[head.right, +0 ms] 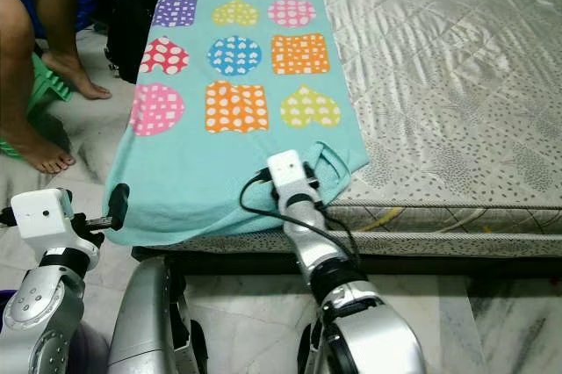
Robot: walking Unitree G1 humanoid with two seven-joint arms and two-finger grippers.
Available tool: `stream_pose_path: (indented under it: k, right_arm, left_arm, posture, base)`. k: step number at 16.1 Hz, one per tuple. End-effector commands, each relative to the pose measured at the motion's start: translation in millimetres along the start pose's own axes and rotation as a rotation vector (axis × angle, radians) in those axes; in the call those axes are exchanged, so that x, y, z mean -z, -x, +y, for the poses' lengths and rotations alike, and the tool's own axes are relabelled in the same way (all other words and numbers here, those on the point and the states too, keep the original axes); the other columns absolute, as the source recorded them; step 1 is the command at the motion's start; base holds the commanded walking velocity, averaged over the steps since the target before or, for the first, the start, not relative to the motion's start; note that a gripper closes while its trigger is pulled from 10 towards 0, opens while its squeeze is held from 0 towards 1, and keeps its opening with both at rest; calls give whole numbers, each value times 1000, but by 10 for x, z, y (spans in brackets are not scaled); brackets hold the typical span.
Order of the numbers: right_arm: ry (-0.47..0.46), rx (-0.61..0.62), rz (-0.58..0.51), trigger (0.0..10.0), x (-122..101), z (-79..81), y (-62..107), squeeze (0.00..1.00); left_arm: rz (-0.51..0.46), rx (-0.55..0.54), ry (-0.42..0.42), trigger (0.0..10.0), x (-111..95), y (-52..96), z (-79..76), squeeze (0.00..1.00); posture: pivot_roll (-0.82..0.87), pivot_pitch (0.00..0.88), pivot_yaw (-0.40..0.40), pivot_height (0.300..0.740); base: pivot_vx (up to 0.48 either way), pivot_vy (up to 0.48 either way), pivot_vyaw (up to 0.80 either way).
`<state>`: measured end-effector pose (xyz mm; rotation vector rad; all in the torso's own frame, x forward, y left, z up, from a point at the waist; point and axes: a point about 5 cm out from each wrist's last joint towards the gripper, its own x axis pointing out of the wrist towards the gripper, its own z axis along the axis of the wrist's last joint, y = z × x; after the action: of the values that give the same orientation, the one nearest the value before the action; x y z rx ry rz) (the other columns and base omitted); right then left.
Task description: Clean up the room
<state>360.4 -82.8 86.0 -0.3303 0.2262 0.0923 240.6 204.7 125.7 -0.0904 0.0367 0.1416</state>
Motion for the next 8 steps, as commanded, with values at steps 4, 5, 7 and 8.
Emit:
stream_pose_path:
  k: [4, 5, 7, 8]
  right_arm:
    - [-88, 68, 51, 0, 197, -247, 76, 0]
    - [-97, 70, 62, 0, 260, -291, 121, 0]
    - [-109, 71, 73, 0, 360, -367, 230, 0]
    - [-118, 72, 73, 0, 394, -410, 314, 0]
  left_arm:
    - [20, -9, -11, 10000, 27, 8, 11, 0]
    - [21, -8, -11, 10000, 32, 6, 10, 0]
    - [24, -6, -9, 10000, 41, 0, 7, 0]
    - [25, -3, -7, 10000, 43, -5, 5, 0]
  posture:
    - [109, 206, -16, 516]
    - [109, 206, -16, 516]
    - [91, 207, -15, 516]
    - [78, 207, -9, 516]
  base:
    - [0, 0, 0]
    - [0, 0, 0]
    - [0, 0, 0]
    - [0, 0, 0]
